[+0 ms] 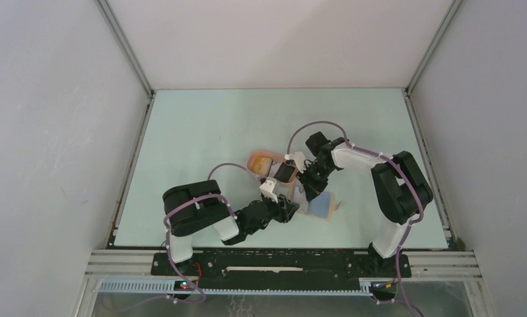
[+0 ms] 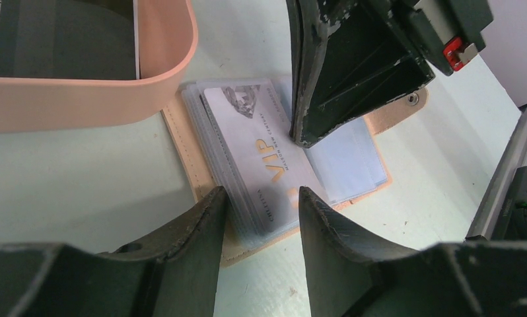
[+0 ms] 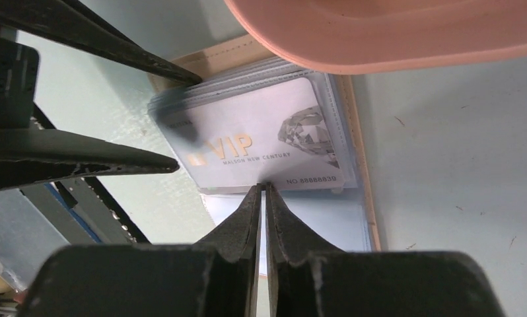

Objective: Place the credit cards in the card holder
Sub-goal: Insert the credit card into the card holder.

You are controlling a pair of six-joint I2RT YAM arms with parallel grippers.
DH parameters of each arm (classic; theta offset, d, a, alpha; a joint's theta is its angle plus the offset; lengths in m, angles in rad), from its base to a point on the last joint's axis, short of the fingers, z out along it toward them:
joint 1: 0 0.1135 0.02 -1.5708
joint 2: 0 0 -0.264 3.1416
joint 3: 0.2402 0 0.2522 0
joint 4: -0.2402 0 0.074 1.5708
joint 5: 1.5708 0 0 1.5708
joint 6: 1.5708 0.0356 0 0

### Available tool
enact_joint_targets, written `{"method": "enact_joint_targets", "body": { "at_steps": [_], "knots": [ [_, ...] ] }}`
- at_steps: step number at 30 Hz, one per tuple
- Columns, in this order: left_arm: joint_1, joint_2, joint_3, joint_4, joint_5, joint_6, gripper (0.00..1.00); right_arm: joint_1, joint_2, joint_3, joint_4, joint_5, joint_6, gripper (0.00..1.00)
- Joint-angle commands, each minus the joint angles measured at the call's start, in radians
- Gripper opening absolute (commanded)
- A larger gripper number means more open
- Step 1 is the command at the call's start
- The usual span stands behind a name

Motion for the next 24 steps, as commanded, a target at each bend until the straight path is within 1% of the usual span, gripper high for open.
{"method": "enact_joint_targets", "body": {
  "at_steps": [1,5,9,11,16,20,24],
  "knots": [
    [0.003,0.005,0.018,0.033,0.000,0.006,0.50,0.003,0.012,0.028,-0.025,0.085,-0.021,0.13],
    [0.005,0.005,0.017,0.031,-0.003,0.005,0.50,-0.007,0.019,0.027,-0.066,0.139,-0.052,0.12],
    [0.005,0.004,0.015,0.032,-0.004,0.004,0.50,-0.022,-0.024,0.022,-0.081,0.149,-0.073,0.12],
    [0.005,0.003,0.015,0.032,-0.003,0.006,0.50,-0.034,-0.046,0.018,-0.087,0.125,-0.080,0.16],
    [0.005,-0.017,0.001,0.056,0.011,0.015,0.50,-0.074,-0.101,0.018,-0.097,0.004,-0.086,0.22],
    [0.005,-0.067,-0.040,0.085,0.017,0.021,0.53,-0.086,-0.112,0.018,-0.071,-0.050,-0.047,0.23],
    [0.003,-0.091,-0.053,0.068,0.008,0.017,0.54,-0.070,-0.056,0.021,-0.014,-0.026,0.022,0.21]
  ]
}}
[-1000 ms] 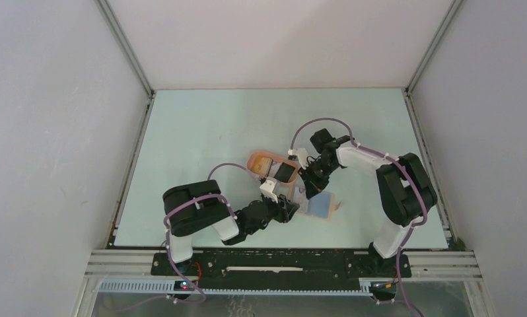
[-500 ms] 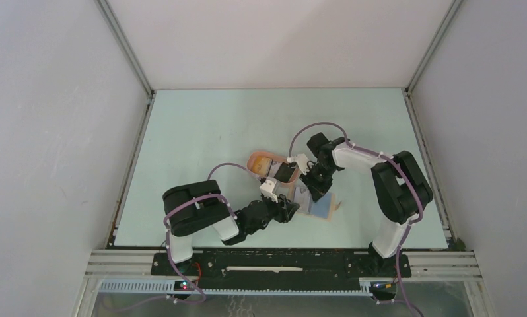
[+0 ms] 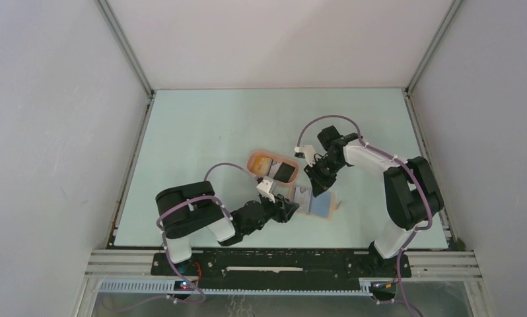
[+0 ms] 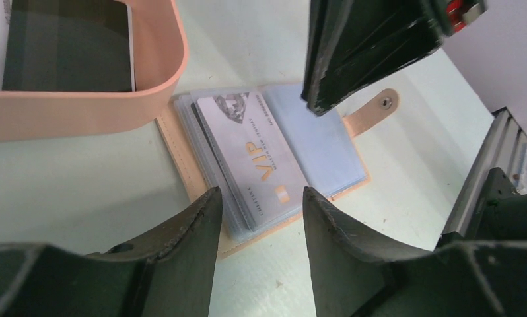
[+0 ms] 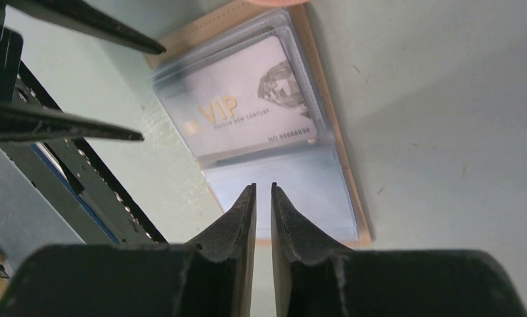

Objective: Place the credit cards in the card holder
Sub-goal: Insert the credit card into the card holder.

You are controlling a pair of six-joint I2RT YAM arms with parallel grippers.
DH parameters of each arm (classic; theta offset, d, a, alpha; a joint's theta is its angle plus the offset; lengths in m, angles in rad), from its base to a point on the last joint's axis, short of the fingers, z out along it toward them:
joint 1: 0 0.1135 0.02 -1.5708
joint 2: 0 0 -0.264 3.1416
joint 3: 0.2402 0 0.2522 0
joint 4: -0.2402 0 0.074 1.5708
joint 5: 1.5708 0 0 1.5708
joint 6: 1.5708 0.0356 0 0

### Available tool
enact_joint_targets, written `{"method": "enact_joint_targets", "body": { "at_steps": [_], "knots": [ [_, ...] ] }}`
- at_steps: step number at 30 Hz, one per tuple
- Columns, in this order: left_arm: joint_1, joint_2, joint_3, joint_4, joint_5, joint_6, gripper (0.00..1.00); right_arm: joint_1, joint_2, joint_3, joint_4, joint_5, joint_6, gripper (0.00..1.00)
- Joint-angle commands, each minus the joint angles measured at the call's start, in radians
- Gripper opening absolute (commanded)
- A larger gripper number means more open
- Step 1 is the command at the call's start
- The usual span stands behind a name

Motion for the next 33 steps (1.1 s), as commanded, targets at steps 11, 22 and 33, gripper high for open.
{"method": "enact_joint_targets", "body": {
  "at_steps": [11,22,33],
  "knots": [
    [0.003,-0.033,0.023,-0.103,-0.046,-0.043,0.52,0.019,0.123,0.029,0.085,0.013,0.144,0.11],
    [0.001,0.007,0.097,-0.188,0.032,-0.054,0.52,0.019,0.129,0.054,0.102,-0.116,0.198,0.11],
    [-0.002,-0.162,0.029,-0.269,0.003,-0.048,0.54,-0.074,-0.116,0.046,0.015,-0.083,0.044,0.20]
  ]
}}
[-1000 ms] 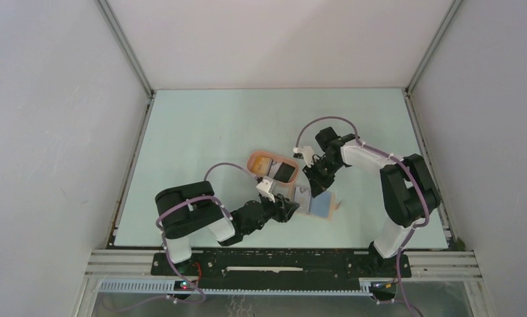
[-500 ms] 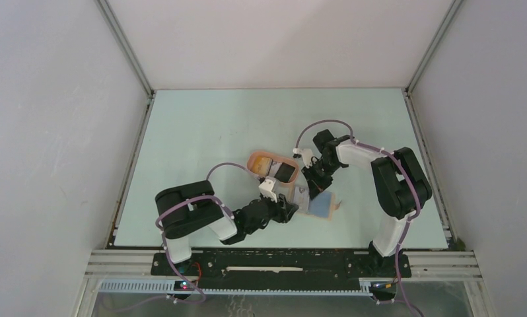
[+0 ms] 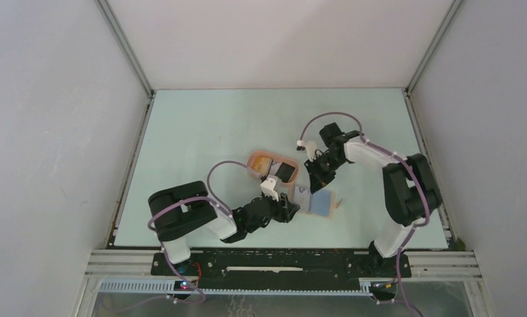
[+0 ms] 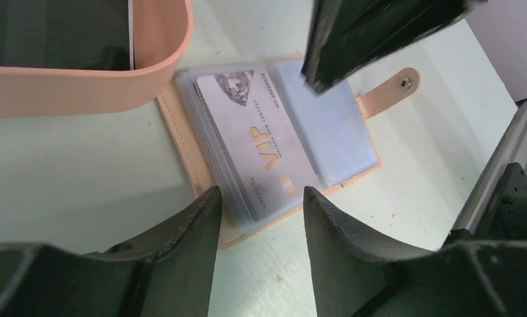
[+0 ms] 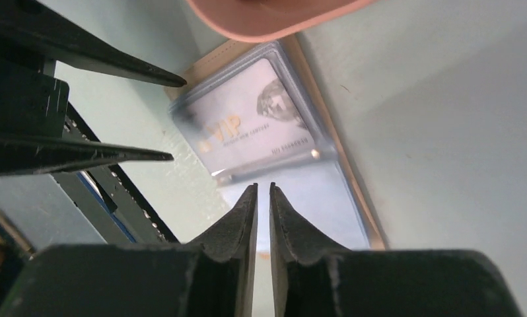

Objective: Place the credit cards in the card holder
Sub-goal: Insert the credit card into the card holder, then pick up the credit card from the storage box.

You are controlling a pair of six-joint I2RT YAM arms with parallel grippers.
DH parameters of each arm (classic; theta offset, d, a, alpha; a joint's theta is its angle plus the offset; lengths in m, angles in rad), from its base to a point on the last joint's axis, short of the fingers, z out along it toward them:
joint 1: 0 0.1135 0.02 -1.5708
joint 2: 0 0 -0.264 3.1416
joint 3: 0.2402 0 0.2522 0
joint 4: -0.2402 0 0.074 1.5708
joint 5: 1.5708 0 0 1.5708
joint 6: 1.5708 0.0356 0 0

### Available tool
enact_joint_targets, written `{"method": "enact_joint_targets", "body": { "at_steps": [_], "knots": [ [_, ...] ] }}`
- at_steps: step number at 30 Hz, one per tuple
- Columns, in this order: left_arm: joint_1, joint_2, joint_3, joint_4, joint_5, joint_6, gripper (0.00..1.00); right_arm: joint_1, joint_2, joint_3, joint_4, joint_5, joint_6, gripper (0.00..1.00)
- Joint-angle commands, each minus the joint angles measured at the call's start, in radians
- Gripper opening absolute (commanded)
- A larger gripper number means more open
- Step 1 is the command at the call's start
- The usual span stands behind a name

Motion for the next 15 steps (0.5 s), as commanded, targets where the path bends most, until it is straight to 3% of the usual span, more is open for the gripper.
{"method": "enact_joint_targets", "body": {
  "at_steps": [1,8,10,13,15],
  "knots": [
    [-0.003,-0.155,-0.038,-0.093,-0.002,0.013,0.55,-0.065,-0.264,0.007,-0.023,-0.027,-0.086,0.22],
    [-0.003,-0.448,-0.041,-0.370,-0.030,0.166,0.61,-0.092,-0.561,-0.016,0.079,-0.060,-0.064,0.37],
    [0.004,-0.519,0.000,-0.484,-0.041,0.239,0.67,-0.089,-0.615,-0.016,0.135,-0.069,-0.029,0.52],
    [0.030,-0.589,0.071,-0.637,-0.068,0.341,0.84,-0.090,-0.651,-0.016,0.191,-0.138,-0.004,0.83],
    [0.056,-0.611,0.116,-0.699,-0.080,0.390,0.96,-0.089,-0.631,0.010,0.196,-0.199,0.038,0.91]
  ]
}}
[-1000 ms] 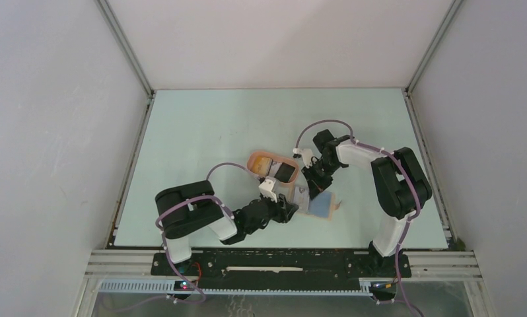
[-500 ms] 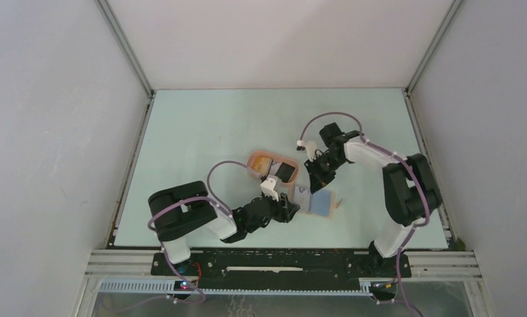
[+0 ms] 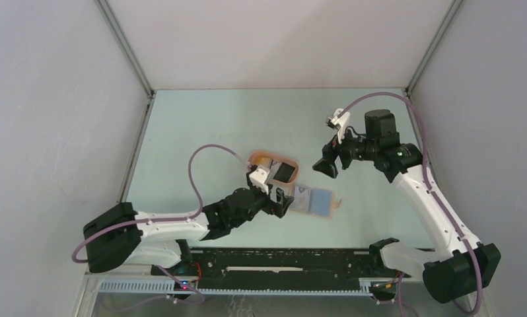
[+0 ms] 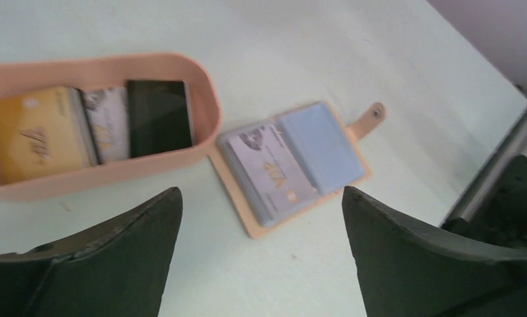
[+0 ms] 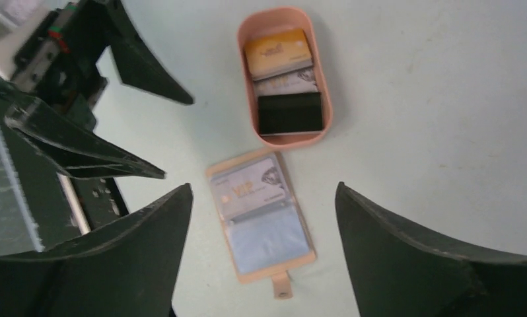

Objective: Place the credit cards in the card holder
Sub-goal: Pick up the credit card from the storage box.

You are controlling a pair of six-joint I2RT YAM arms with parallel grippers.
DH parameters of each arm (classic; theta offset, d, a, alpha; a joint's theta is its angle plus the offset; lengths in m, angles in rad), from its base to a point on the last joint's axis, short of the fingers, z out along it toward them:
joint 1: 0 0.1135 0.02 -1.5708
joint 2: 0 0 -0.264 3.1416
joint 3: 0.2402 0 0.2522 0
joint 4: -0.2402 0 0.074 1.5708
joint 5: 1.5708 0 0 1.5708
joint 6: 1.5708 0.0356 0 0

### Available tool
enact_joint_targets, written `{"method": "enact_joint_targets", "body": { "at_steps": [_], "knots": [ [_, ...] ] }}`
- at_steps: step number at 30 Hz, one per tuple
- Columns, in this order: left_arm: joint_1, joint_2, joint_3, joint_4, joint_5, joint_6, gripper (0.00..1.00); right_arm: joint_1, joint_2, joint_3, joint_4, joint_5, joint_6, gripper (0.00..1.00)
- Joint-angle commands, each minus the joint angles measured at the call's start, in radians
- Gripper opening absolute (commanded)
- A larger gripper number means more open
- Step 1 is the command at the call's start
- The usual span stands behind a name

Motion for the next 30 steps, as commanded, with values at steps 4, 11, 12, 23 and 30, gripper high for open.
{"method": "enact_joint_targets", "body": {
  "at_steps": [4,11,12,23,30],
  "knots": [
    [0.133,-0.050,0.194,-0.283,0.016,0.191,1.00,0.002,0.107,0.072,0.034,-0.224,0.093,0.91],
    [0.353,0.105,0.344,-0.331,0.383,0.154,0.93,-0.062,0.180,0.013,0.052,-0.260,0.134,0.90],
    [0.376,0.141,0.373,-0.337,0.434,0.142,0.91,-0.076,0.191,0.006,0.062,-0.264,0.145,0.90],
    [0.460,0.471,0.653,-0.544,0.513,0.073,0.81,-0.139,0.311,0.003,0.058,-0.299,0.149,0.88],
    [0.478,0.582,0.731,-0.617,0.522,0.080,0.81,-0.140,0.337,0.003,0.052,-0.295,0.132,0.88]
  ]
}}
